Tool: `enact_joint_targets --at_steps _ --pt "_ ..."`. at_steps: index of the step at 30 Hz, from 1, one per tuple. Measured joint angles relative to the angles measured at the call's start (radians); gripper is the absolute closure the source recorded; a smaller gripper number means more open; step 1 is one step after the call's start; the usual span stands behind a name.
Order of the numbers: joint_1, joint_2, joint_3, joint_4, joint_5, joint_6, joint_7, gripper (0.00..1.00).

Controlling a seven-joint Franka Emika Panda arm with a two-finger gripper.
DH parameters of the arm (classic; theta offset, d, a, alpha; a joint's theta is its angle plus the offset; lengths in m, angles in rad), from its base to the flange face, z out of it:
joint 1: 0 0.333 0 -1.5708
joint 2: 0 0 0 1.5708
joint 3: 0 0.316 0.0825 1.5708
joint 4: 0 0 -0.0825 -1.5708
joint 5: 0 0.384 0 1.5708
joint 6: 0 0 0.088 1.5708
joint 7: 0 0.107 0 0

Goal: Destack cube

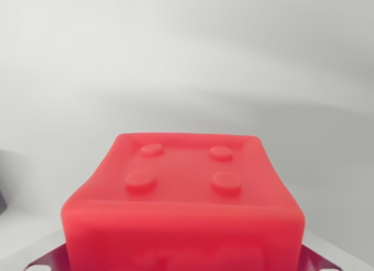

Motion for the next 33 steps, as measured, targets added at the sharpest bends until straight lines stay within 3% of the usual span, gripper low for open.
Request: enact_joint_targets --at_steps 33 --pt "-0.075 0.101 -0.011 0.147 0.008 -0.046 -0.01 1.0"
